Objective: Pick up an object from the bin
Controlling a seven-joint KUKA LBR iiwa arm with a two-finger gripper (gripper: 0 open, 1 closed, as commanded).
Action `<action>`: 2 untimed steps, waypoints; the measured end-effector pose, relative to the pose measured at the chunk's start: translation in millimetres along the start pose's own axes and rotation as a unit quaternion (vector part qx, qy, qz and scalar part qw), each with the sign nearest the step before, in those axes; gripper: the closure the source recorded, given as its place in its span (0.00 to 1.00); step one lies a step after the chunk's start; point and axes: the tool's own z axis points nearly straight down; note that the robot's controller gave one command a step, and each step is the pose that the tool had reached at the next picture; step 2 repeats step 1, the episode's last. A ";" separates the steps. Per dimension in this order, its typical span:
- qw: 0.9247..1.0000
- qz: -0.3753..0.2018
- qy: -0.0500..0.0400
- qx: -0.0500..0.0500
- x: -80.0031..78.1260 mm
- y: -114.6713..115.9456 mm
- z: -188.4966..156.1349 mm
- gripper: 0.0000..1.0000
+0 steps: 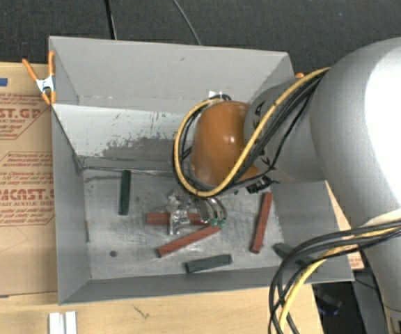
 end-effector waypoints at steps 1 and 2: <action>1.000 -0.013 -0.005 0.000 27.2 -6.4 -186.9 1.00; 1.000 -0.013 -0.005 0.000 27.2 -6.4 -186.9 1.00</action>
Offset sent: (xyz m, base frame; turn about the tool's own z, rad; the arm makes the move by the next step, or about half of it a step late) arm 0.0000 0.0000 0.0000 0.0000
